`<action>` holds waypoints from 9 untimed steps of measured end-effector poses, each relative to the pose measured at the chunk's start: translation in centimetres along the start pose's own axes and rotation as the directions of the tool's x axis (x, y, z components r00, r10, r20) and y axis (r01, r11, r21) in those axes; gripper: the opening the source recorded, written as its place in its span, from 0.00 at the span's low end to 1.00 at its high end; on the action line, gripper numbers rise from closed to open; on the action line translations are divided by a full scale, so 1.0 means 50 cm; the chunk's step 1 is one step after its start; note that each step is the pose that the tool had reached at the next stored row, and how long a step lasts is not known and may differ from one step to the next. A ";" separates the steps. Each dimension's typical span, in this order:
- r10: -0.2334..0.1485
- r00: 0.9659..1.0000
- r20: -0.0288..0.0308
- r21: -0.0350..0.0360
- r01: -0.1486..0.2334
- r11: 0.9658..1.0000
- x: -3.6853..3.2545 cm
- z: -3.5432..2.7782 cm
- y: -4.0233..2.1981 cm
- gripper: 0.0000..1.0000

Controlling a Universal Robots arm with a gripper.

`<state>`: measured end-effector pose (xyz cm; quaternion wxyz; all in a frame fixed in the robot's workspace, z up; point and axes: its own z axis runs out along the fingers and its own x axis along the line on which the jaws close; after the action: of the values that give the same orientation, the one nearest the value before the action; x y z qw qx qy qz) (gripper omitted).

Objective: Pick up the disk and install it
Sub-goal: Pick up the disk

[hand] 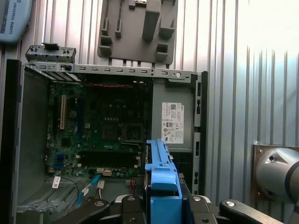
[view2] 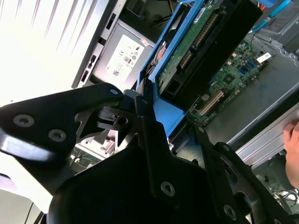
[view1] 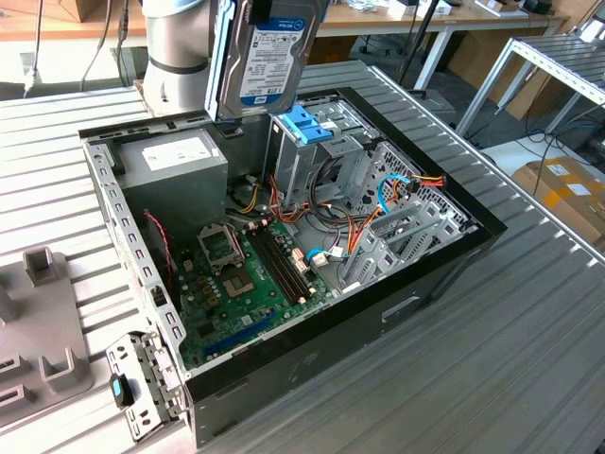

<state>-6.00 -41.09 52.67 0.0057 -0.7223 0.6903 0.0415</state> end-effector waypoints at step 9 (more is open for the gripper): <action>0.000 1.000 0.000 0.000 0.000 1.000 0.001 -0.001 -0.022 0.37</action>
<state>-4.90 -41.09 52.66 0.0057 -0.7224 0.6903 0.0415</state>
